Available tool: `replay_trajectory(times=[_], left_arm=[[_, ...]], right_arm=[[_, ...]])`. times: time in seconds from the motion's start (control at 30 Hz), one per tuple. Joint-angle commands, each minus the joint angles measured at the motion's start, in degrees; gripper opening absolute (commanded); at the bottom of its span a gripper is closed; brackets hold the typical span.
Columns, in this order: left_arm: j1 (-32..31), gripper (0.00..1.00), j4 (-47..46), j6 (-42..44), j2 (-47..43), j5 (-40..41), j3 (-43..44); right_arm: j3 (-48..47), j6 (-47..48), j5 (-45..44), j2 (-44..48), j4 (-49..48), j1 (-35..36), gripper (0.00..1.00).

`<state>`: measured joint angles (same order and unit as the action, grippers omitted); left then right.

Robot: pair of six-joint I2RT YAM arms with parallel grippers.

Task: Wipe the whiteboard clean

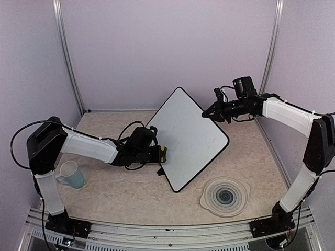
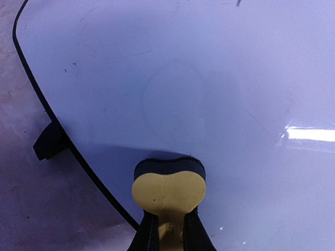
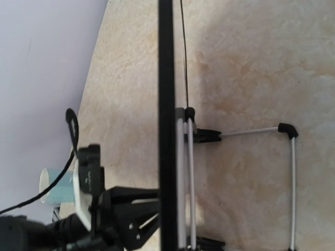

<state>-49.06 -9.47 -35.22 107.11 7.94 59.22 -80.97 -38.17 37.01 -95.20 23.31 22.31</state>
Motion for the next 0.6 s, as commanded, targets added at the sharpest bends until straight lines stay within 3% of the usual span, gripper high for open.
replay_trajectory(times=[0.0,0.17,0.4,0.57], left_arm=[[-7.31,0.00,1.07,3.03,1.52,-6.48,5.55],[-6.71,0.00,0.11,1.37,0.43,-6.01,10.47],[0.45,0.00,4.85,0.08,5.44,-5.35,21.16],[5.81,0.00,14.06,0.92,11.98,-5.17,32.13]], right_arm=[[0.21,0.69,3.94,-3.97,4.90,1.60,0.00],[-1.09,1.48,5.25,-5.02,5.34,1.60,0.00],[-3.21,3.15,7.27,-6.82,6.90,1.68,0.00],[-4.26,3.54,6.94,-7.65,7.99,1.61,0.00]])
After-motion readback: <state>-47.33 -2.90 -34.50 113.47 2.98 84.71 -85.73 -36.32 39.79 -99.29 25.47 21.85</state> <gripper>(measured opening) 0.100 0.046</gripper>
